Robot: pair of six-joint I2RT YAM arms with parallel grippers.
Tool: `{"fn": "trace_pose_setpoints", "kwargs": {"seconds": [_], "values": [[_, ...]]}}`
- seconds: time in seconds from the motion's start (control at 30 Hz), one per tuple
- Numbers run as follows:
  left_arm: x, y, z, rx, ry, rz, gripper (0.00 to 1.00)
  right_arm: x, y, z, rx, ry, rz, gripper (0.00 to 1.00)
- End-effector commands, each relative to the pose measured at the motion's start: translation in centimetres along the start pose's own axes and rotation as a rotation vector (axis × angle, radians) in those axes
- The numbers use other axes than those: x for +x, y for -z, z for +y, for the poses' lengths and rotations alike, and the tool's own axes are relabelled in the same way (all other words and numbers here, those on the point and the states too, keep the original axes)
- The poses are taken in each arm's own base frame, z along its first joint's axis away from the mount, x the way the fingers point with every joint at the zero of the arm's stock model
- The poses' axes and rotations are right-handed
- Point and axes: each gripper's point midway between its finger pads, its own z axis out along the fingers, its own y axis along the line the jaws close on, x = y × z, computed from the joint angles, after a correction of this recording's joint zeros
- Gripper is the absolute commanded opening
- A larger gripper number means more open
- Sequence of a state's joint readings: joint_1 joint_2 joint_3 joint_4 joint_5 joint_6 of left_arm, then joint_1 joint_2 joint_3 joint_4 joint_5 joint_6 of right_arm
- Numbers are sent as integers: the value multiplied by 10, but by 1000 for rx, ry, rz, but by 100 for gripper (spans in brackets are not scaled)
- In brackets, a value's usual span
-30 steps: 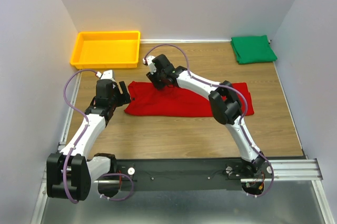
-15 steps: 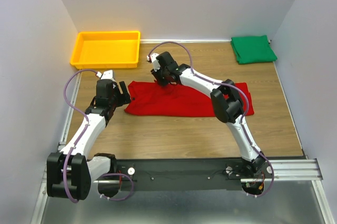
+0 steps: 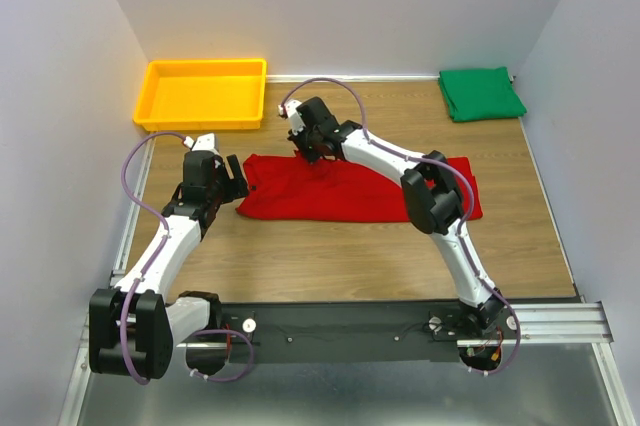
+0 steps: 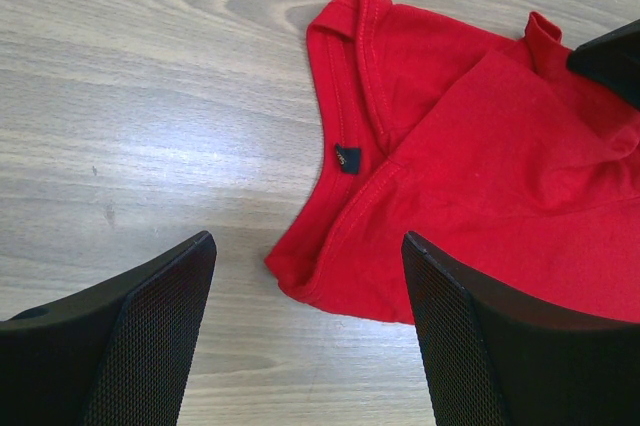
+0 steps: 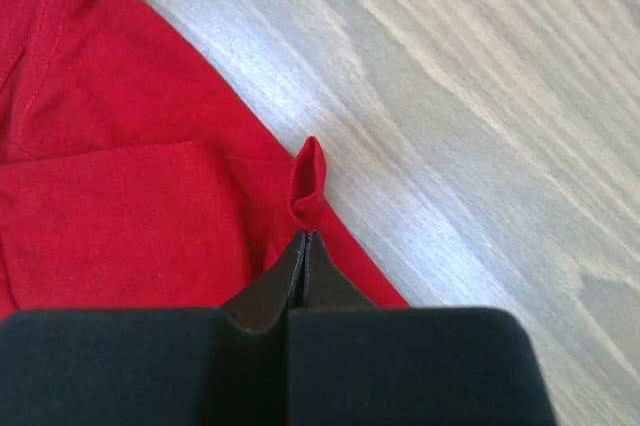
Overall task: Fold and stack the t-shirts
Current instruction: Fold the tshirt
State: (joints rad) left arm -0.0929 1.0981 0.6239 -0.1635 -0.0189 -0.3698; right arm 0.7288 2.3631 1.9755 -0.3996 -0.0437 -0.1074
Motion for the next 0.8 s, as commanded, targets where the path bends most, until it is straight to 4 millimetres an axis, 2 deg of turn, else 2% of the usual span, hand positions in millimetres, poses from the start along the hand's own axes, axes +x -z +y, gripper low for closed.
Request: {"fn": "trace_pose_setpoints", "kwargs": {"seconds": [0.0, 0.13, 0.3, 0.47, 0.5, 0.63, 0.77], "values": [[-5, 0, -3, 14, -8, -9, 82, -31, 30, -22, 90, 27, -62, 1], [-5, 0, -3, 17, -9, -7, 82, -43, 39, -34, 152, 50, -83, 1], [-5, 0, -3, 17, -9, -7, 82, -41, 43, -38, 178, 55, -76, 1], [-5, 0, -3, 15, -3, -7, 82, -38, 46, -29, 136, 48, -73, 2], [-2, 1, -8, 42, -1, 5, 82, -38, 47, -29, 134, 37, -76, 2], [0, 0, -13, 62, 0, 13, 75, -39, 50, -23, 103, 22, -82, 3], [4, -5, -16, 73, 3, 40, 68, -36, 48, -4, 13, 13, -82, 6]]}}
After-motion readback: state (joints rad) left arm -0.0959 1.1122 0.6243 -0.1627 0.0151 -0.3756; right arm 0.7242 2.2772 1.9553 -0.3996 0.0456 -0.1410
